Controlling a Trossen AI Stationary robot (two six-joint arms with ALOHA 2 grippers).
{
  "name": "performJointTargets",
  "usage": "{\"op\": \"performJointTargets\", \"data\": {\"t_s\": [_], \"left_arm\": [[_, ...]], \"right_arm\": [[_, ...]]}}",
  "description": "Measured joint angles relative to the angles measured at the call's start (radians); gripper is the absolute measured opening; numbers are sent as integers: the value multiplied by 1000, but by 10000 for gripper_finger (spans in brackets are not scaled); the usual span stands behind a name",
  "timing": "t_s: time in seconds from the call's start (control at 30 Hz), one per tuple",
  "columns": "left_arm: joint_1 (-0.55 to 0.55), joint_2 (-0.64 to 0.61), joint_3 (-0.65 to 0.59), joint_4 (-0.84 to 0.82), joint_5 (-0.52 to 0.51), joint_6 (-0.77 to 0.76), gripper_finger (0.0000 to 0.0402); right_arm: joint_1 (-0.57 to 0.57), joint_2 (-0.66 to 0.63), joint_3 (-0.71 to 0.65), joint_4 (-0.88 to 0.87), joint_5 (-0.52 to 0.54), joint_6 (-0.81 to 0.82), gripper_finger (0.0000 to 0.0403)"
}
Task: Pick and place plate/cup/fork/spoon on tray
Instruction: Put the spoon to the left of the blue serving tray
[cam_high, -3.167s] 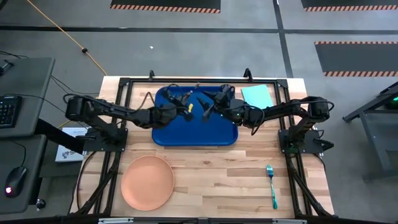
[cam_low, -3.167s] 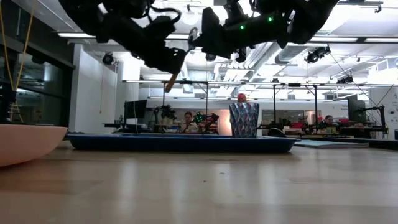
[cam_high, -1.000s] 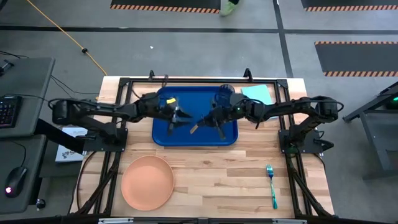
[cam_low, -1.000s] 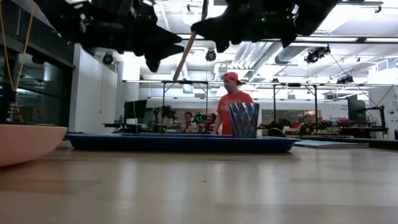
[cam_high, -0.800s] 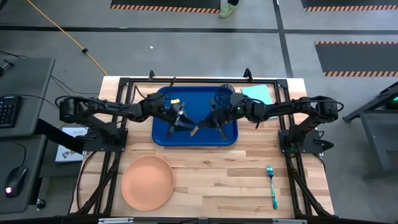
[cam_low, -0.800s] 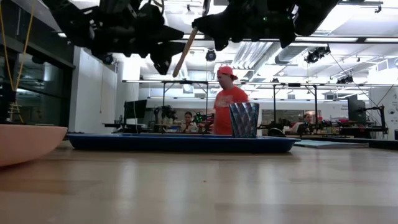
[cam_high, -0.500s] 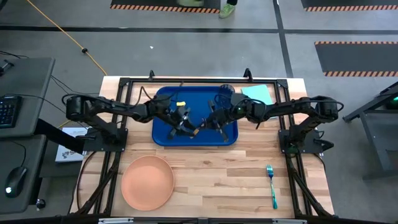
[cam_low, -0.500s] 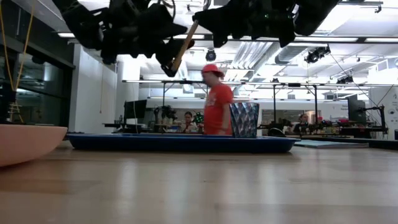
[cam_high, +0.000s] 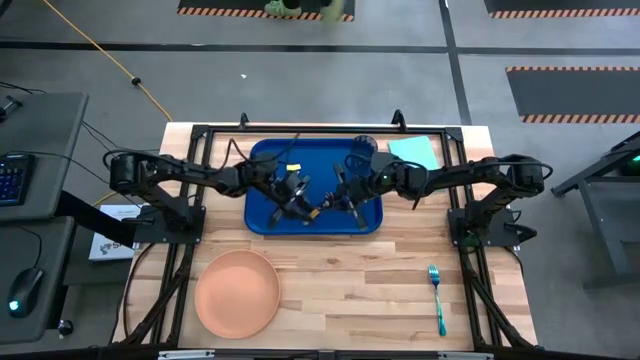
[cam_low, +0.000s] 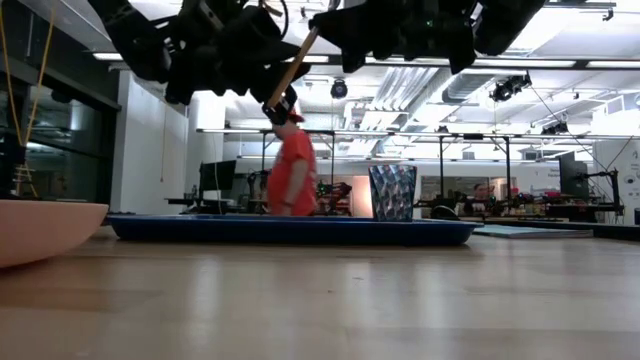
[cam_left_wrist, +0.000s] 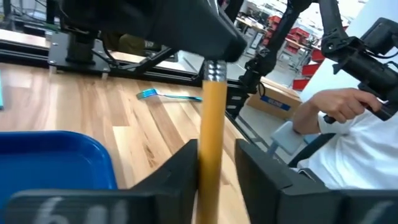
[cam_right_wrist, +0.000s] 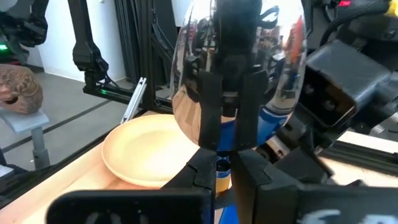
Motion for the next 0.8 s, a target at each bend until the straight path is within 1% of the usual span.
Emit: {"op": "performJointTargets", "data": {"t_s": [0.13, 0.27, 0.37, 0.43, 0.53, 0.67, 0.8], "left_arm": [[21, 0, 0, -5, 8, 23, 26], [27, -1, 0, -21, 7, 54, 25], [32, -1, 0, -26, 1, 65, 24], [46, -6, 0, -28, -1, 65, 24], [74, -22, -5, -38, -35, 64, 24], [105, -66, -28, -84, -109, 72, 23], [137, -132, -62, -125, -175, 57, 23]], "right_arm": [[0, 0, 0, -9, -3, 0, 16], [-1, 0, 0, -12, 6, 37, 20], [-2, 1, 0, -10, 9, 78, 36], [-6, 0, 0, -3, 30, 108, 56], [-11, -7, 0, -12, 100, 114, 95], [-14, -7, 0, -43, 167, 93, 150], [-30, -11, 0, -88, 241, 72, 193]]}}
